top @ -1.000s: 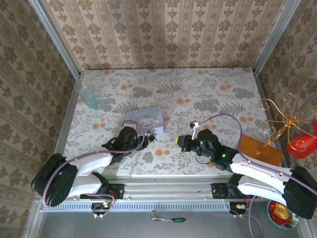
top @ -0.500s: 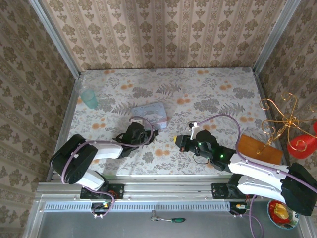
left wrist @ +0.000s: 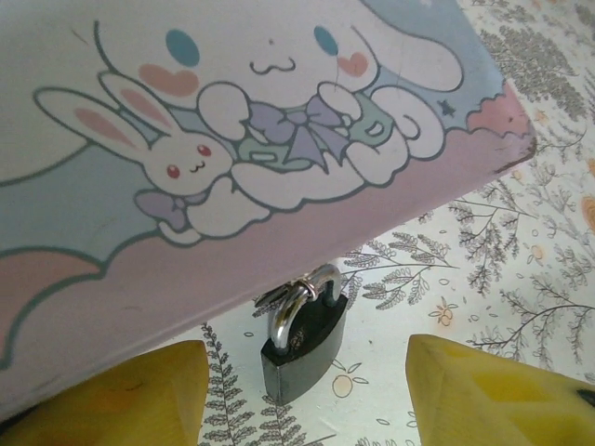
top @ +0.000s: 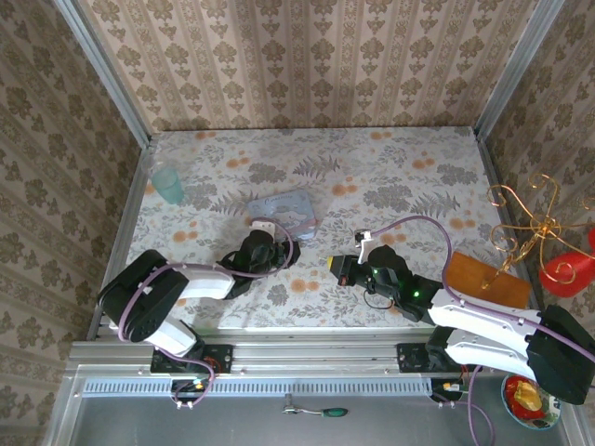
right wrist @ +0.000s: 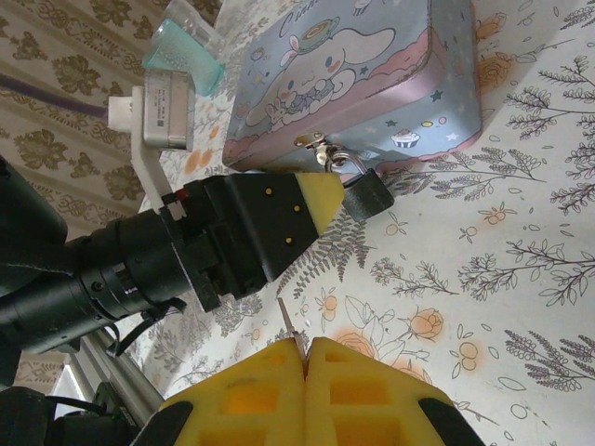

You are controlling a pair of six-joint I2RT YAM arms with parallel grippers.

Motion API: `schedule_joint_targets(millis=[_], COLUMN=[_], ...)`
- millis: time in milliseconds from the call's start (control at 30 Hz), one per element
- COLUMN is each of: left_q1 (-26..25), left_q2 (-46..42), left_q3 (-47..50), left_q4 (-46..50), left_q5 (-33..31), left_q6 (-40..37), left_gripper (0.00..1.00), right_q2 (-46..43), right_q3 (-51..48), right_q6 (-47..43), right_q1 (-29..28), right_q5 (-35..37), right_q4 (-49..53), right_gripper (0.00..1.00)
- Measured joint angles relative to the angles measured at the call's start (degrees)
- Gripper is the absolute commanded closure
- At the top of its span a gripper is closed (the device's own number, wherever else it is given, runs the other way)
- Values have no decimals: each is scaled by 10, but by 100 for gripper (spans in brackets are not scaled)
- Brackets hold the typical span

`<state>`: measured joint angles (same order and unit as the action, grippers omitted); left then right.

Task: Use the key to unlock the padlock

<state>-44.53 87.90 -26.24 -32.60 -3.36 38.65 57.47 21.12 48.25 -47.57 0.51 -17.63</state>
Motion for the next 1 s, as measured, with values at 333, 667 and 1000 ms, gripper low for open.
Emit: schedule_joint_targets(millis=[333,667,1000], left_q1=[19,40,82], left_q2=[81,77,12], left_q3=[-59,-66,-66], left_q4=[15,24,48], left_q5=[13,76,235], left_q6=[9,27,166], left_gripper=[68,100,100], right_q2=[-6,4,57], right_q3=[0,0,-1], right_q6=[0,33,144], right_q1=[-2,-3,-3], right_q5=[4,9,8], right_q4=[0,13,-5], right_gripper=[100,100,100])
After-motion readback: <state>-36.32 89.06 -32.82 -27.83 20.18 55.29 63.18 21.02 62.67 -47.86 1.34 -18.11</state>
